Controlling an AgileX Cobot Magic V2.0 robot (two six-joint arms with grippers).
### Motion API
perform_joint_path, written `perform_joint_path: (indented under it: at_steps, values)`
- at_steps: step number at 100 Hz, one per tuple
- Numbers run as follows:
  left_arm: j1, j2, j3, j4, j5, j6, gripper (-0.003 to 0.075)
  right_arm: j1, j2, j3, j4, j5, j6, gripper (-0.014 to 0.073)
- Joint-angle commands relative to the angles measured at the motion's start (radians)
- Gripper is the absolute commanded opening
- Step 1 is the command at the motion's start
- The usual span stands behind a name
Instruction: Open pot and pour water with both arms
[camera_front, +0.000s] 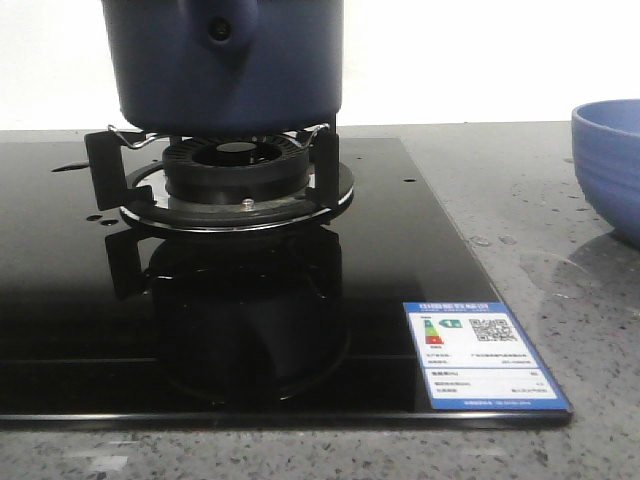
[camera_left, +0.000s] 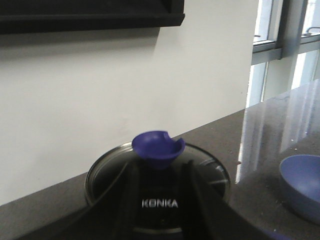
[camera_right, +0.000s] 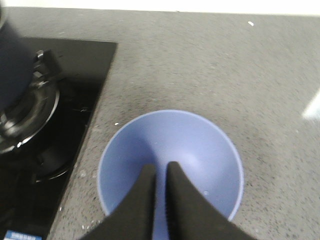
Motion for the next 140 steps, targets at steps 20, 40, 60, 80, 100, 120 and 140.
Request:
perform_joint_path:
  at_steps: [20,40,60,80,100,120,140]
  values:
    - [0.003,-0.385,0.306,-0.04,-0.174,-0.017,-0.002,0.062,-0.384,0.286,-0.002,-0.351,-0.074,-0.0063]
    - [0.003,-0.542,0.436,-0.043,-0.174,-0.017,-0.002,0.062,-0.668,0.472,-0.028,-0.491,-0.127,-0.0063]
    - [0.003,-0.607,0.468,-0.044,-0.172,-0.017,-0.002,0.06,-0.702,0.528,-0.028,-0.491,-0.127,-0.0063]
    - [-0.001,-0.607,0.468,-0.044,-0.17,-0.017,-0.002,0.06,-0.695,0.532,-0.028,-0.492,-0.127,-0.0063]
    - [-0.001,-0.607,0.468,-0.044,-0.17,-0.017,-0.002,0.06,-0.695,0.532,-0.028,-0.492,-0.127,-0.0063]
    - [-0.001,-0.607,0.468,-0.044,-0.17,-0.017,-0.002,0.06,-0.695,0.532,-0.028,-0.492,-0.127,-0.0063]
    - [-0.001,-0.607,0.468,0.034,-0.22,-0.013,-0.002,0.06,-0.695,0.532,-0.028,-0.492,-0.127,-0.0063]
